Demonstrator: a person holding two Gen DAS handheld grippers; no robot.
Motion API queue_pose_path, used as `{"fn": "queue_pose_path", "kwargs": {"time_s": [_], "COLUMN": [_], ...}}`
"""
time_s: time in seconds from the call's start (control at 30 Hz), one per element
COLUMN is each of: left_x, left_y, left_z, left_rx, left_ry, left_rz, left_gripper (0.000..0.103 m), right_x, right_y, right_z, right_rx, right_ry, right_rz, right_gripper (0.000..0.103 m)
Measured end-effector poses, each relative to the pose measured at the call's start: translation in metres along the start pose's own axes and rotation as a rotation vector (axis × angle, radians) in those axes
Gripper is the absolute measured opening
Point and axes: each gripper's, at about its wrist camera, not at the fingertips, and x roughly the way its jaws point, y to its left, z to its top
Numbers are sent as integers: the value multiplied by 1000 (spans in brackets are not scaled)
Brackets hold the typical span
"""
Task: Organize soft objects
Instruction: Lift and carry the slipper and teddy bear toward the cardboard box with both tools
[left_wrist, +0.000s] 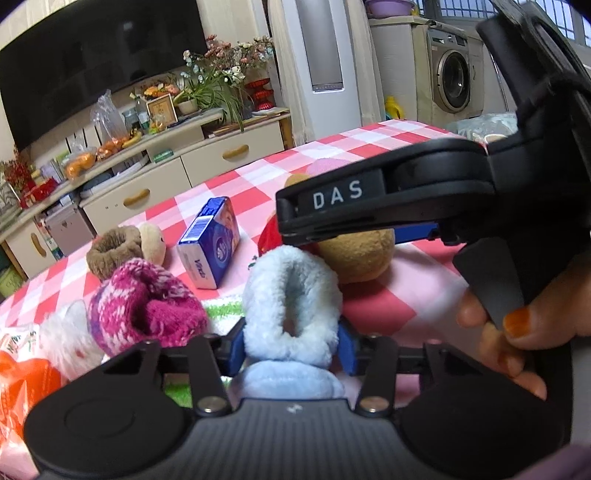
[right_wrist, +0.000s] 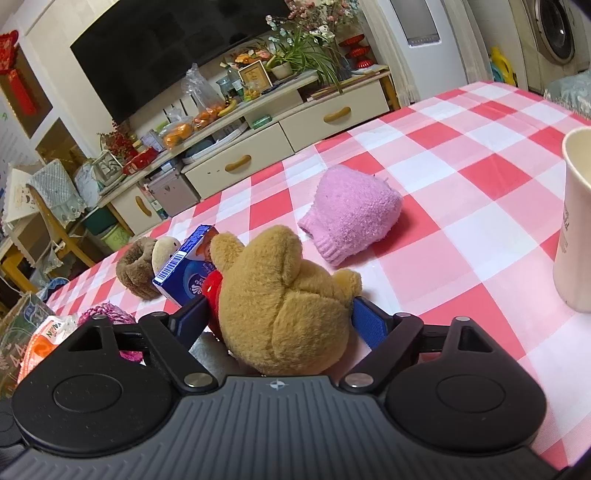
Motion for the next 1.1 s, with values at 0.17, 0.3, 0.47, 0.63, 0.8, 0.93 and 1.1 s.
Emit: {"fn": "queue_pose_path", "kwargs": {"time_s": [0.17,0.3,0.47,0.63,0.8,0.93,1.1], "left_x": [-6,-14,-27,-42,-54,-63,-75], "left_y": [7,14,24,36,51,63,74], "left_z": [-3,-6,-10,-13,-15,-16,-21], "left_rx": [-60,-97,-140,-171,-203,-232,-259], "left_ry": [19,17,7,-13,-34,-55,-79], "left_rz": [-25,-42,-61,-85,-94,-102,-105], "left_gripper": [39,37,37,37,37,37,37], "right_x": [0,-3,-9,-13,-22,-29,-37], "right_y": [-1,-7,-10,-4,1,-4,-3], "right_z": [1,2,-1,-7,-13,-14,-16], "right_rx": [-21,-14,-4,-17,-40,-1,52], "right_ry": [-12,-21,-40,-53,-87,-97,-110], "right_rz": [-12,-8,-7,-9,-34,-27,-19], "right_gripper": [99,99,98,98,98,97,97]}}
